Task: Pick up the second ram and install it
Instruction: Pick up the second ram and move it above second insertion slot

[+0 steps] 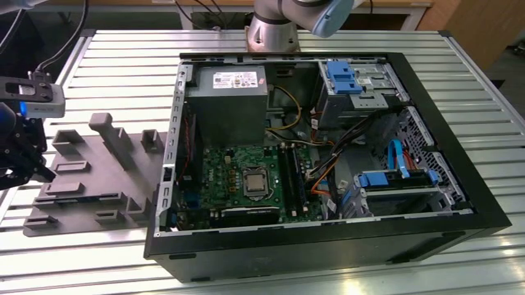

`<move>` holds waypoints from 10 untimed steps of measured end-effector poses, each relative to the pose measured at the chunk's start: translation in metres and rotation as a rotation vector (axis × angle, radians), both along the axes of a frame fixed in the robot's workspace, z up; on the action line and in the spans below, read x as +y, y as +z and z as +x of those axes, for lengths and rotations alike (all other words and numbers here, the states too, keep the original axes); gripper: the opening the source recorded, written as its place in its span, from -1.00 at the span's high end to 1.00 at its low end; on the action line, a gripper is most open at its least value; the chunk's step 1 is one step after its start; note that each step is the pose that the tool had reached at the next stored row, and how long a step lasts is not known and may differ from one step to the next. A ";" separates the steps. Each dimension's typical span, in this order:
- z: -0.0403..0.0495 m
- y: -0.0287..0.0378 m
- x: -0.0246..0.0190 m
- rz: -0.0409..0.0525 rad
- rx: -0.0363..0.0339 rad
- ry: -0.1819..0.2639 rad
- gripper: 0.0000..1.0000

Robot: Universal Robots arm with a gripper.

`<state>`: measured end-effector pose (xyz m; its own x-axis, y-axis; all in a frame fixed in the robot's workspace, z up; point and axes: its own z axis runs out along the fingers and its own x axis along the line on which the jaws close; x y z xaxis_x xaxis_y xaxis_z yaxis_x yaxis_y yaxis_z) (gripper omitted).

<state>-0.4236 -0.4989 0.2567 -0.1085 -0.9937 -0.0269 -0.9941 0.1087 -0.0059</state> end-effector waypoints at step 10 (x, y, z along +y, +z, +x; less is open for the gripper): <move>0.0005 -0.0074 -0.0042 0.0002 -0.0002 0.000 0.79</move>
